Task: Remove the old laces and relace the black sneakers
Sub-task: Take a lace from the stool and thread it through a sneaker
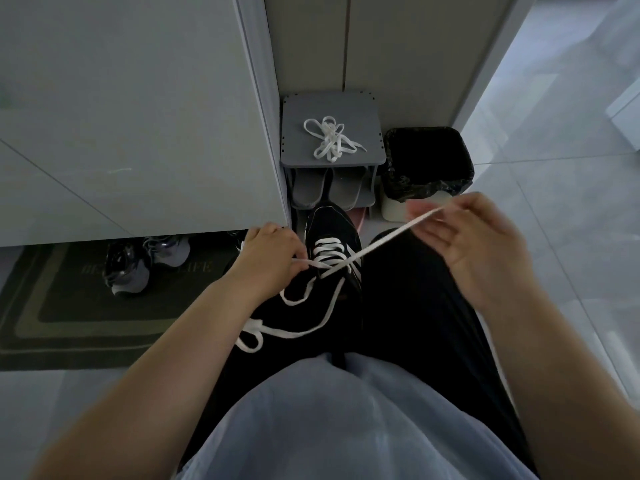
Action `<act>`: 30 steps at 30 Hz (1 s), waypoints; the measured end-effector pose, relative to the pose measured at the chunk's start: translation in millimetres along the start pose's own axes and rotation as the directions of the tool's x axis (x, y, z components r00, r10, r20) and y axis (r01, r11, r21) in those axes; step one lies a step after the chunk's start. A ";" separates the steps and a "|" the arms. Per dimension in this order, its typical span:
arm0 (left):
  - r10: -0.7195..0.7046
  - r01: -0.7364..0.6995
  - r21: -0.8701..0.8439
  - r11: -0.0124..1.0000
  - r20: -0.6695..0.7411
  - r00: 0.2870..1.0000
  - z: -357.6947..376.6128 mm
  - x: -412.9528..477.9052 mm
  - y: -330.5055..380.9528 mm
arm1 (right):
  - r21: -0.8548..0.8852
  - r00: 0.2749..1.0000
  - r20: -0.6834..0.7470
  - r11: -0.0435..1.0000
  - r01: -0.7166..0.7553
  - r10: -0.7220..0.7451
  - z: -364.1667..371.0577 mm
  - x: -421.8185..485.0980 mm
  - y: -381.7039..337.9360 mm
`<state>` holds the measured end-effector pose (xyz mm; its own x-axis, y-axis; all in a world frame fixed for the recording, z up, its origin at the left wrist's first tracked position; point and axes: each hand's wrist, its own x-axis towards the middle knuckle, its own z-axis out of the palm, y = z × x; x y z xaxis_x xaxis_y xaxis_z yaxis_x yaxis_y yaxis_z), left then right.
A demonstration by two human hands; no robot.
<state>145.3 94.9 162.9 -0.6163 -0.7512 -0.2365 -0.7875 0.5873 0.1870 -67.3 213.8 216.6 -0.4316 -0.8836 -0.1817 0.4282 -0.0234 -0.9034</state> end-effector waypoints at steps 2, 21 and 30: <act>-0.007 0.009 -0.132 0.991 0.015 1.000 -9.7 -2.0 -3.5 | 0.087 0.996 0.078 0.995 0.045 -0.052 -10.8 -4.4 -19.5; -0.220 0.083 -0.830 0.551 -0.049 0.974 -64.3 -34.8 -27.3 | -0.903 0.888 0.428 0.051 0.426 0.167 42.8 12.3 81.9; -0.418 0.116 -0.707 0.697 -0.270 0.867 -50.5 -30.2 -33.7 | -0.905 0.917 0.386 0.234 0.356 0.097 19.0 18.8 62.5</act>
<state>190.5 82.6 211.9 -0.2047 -0.9785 -0.0262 -0.6198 0.1089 0.7772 -33.6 186.9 164.1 -0.0481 -0.9934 -0.1042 -0.7721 0.1032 -0.6271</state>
